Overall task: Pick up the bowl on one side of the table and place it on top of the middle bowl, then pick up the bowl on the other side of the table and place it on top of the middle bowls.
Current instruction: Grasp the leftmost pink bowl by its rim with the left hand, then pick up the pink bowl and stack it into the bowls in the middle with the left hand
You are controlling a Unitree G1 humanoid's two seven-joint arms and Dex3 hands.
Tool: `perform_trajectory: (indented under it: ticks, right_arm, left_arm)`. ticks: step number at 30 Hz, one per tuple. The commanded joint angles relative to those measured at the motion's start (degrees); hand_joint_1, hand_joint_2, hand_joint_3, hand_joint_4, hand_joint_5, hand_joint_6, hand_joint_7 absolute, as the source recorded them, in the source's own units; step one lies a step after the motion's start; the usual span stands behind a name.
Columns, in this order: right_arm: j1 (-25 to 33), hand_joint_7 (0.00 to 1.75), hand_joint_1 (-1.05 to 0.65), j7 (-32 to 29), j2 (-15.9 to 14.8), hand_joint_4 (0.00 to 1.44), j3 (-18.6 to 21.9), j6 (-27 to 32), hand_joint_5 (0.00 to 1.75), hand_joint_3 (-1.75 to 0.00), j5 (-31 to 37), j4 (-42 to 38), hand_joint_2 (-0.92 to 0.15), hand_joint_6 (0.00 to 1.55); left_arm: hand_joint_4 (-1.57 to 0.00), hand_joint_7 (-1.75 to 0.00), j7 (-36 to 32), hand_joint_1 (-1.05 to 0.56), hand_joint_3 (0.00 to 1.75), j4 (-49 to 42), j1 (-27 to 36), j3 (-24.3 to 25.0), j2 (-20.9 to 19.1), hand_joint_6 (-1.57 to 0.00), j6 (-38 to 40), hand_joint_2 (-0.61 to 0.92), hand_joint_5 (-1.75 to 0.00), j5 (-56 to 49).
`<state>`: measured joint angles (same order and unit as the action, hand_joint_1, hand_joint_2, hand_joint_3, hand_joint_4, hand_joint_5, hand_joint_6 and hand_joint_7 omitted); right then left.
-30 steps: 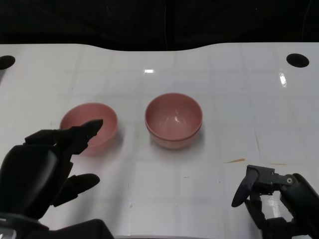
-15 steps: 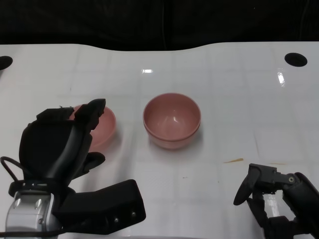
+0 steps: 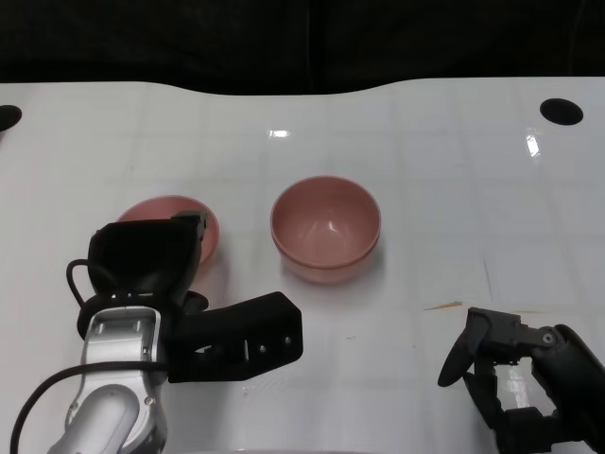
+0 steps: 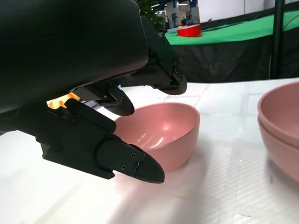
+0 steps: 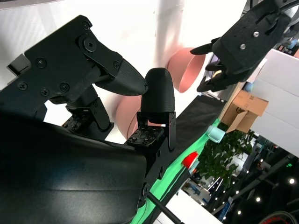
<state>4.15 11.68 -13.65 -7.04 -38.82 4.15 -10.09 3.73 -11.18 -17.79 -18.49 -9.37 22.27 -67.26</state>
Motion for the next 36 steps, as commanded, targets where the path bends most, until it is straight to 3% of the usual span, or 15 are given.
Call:
perform_trajectory:
  ticks: [1,6,10,11,13,16,17,22,23,25,27,29,31,35,36]
  right_arm:
    - [0.2,1.57,-0.27,0.3,0.1,0.89,0.5,-0.1,1.75,-1.29,-0.5,0.6,-0.45,0.75]
    - [0.3,1.57,-0.26,0.5,0.3,0.89,0.7,-0.1,1.75,-1.30,-0.6,0.6,-0.44,0.76]
    - [0.6,1.56,-0.26,0.4,0.3,0.89,0.8,0.4,1.75,-1.30,-0.3,1.1,-0.44,0.76]
    - [0.6,1.56,-0.26,0.5,0.3,0.89,0.8,0.4,1.75,-1.30,-0.4,1.0,-0.44,0.76]
    - [0.7,1.56,-0.26,0.5,0.3,0.89,0.9,0.4,1.75,-1.30,-0.4,1.0,-0.44,0.76]
    - [0.8,1.56,-0.26,0.2,0.4,0.89,0.9,0.8,1.75,-1.30,0.0,1.5,-0.44,0.76]
    - [0.8,1.55,-0.26,0.2,0.5,0.89,0.9,0.9,1.75,-1.30,0.0,1.5,-0.44,0.76]
    - [0.7,1.54,-0.27,0.3,0.6,0.88,0.8,0.9,1.75,-1.29,-0.2,1.4,-0.44,0.76]
    - [0.7,1.54,-0.27,0.3,0.6,0.88,0.9,1.0,1.75,-1.28,-0.2,1.4,-0.45,0.76]
    - [0.6,1.53,-0.27,0.4,0.5,0.88,0.9,0.7,1.75,-1.28,-0.2,1.2,-0.45,0.76]
    - [0.5,1.53,-0.27,0.4,0.5,0.88,0.9,0.7,1.75,-1.28,-0.2,1.1,-0.45,0.75]
    - [0.4,1.53,-0.27,0.4,0.5,0.88,1.0,0.9,1.75,-1.28,-0.3,1.1,-0.45,0.75]
    - [0.4,1.52,-0.26,0.4,0.5,0.88,1.0,1.2,1.75,-1.28,-0.5,1.1,-0.45,0.76]
    - [0.4,1.52,-0.27,0.3,0.6,0.88,1.0,1.1,1.75,-1.28,-0.4,0.9,-0.45,0.76]
    - [0.4,1.52,-0.27,0.3,0.6,0.88,1.0,1.1,1.75,-1.28,-0.3,0.9,-0.45,0.76]
  left_arm:
    - [-0.72,-0.01,-2.6,-0.57,0.00,-4.7,-2.5,-0.8,-0.6,-0.51,0.8,0.87,-0.11,1.7]
    - [-0.73,-0.01,-3.9,-0.57,0.00,-6.2,-3.4,-2.1,-1.2,-0.51,1.5,0.87,-0.10,3.5]
    - [-0.83,-0.01,-6.2,-0.57,0.01,-19.9,-9.1,-3.5,-0.5,-0.52,1.2,0.88,-0.15,6.0]
    - [-0.80,-0.01,-6.5,-0.49,0.03,-22.6,-10.3,-3.8,-0.4,-0.57,0.8,0.91,-0.55,7.1]
    - [-0.73,-0.04,-8.5,-0.42,0.06,-27.7,-12.3,-4.5,-0.7,-0.72,-1.8,0.92,-1.09,9.2]
    - [-0.78,-0.11,-12.7,-0.39,0.20,-32.8,-13.9,-5.7,-1.9,-1.00,-6.8,0.92,-1.54,11.5]
    - [-0.78,-0.12,-14.1,-0.38,0.24,-34.3,-14.3,-6.0,-2.2,-1.02,-8.2,0.92,-1.59,12.1]
    - [-0.77,-0.12,-19.0,-0.38,0.30,-37.8,-15.5,-7.4,-2.8,-1.05,-11.4,0.92,-1.74,14.1]
    - [-0.78,-0.51,-19.7,-0.37,0.28,-37.8,-15.5,-7.6,-2.9,-0.92,-11.6,0.92,-1.74,14.4]
    - [-0.83,-1.02,-22.2,-0.36,0.22,-37.7,-15.4,-8.3,-3.3,-0.74,-12.3,0.92,-1.75,14.5]
    - [-0.86,-1.14,-24.0,-0.35,0.19,-36.2,-15.2,-8.8,-3.9,-0.71,-12.5,0.92,-1.75,14.2]
    - [-0.86,-0.67,-24.8,-0.36,0.22,-32.8,-14.6,-9.0,-4.6,-0.82,-12.2,0.92,-1.75,13.9]
    - [-0.86,-0.48,-25.1,-0.37,0.24,-29.3,-14.1,-9.1,-5.4,-0.88,-11.6,0.92,-1.75,13.4]
    - [-0.88,-0.48,-25.9,-0.35,0.17,-22.6,-12.9,-8.8,-7.1,-0.96,-11.2,0.92,-1.75,12.8]
    - [-0.89,-0.65,-25.8,-0.33,0.13,-21.4,-12.6,-8.7,-7.4,-0.92,-11.0,0.92,-1.75,12.7]
